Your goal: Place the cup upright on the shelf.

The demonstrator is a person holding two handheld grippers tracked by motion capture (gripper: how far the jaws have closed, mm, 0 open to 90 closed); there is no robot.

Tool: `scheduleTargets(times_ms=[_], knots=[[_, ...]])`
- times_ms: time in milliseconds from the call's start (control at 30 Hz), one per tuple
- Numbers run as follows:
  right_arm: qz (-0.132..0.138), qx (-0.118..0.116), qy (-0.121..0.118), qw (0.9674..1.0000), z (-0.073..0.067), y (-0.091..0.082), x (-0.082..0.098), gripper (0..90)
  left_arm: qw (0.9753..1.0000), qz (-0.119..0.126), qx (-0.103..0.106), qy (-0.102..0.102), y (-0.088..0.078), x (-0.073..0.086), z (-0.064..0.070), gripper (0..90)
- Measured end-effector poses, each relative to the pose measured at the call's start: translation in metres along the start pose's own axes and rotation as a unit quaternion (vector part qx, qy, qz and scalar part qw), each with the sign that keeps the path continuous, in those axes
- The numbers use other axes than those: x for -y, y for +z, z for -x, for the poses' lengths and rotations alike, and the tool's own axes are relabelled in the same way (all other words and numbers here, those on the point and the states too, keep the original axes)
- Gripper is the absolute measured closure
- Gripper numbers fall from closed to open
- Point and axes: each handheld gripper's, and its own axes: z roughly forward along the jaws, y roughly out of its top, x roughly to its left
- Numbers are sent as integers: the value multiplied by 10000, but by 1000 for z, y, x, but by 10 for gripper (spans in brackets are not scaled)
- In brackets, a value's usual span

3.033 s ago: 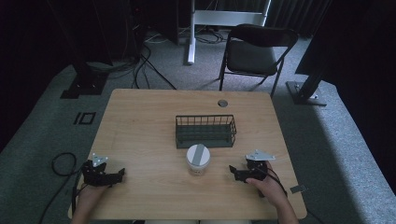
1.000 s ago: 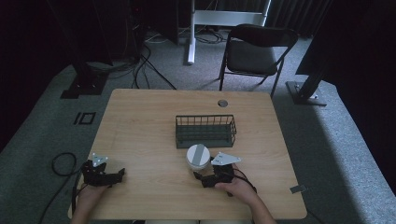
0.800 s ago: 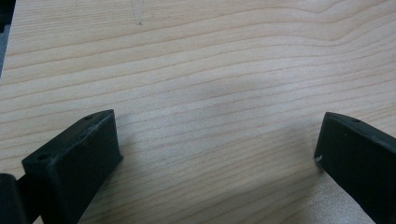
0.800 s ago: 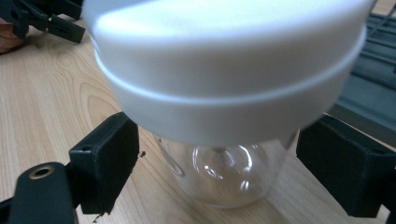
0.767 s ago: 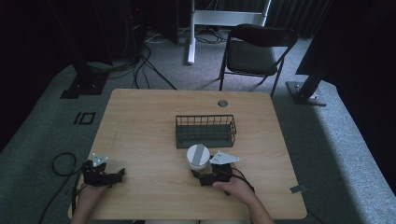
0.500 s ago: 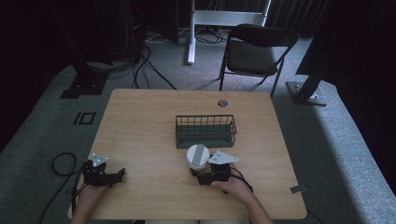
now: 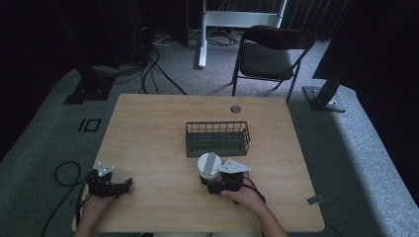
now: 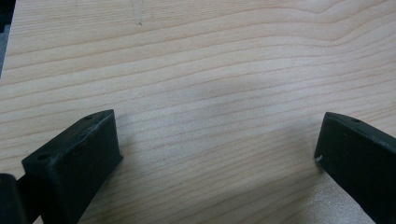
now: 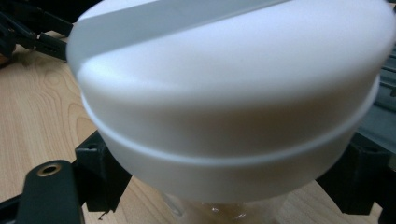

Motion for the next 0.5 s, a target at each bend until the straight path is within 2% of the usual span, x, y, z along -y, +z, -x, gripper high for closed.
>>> scheduleTargets(times_ms=[100, 300, 500], knots=[[-35, -17, 52, 10000, 1, 1, -1, 162, 10000, -1, 0, 0, 0, 0, 0, 1], [-61, 48, -170, 9998, -1, 0, -4, 181, 10000, 2, 1, 0, 0, 0, 0, 1], [-8, 107, -151, 9998, -1, 0, -6, 184, 10000, 1, 1, 0, 0, 0, 0, 1]])
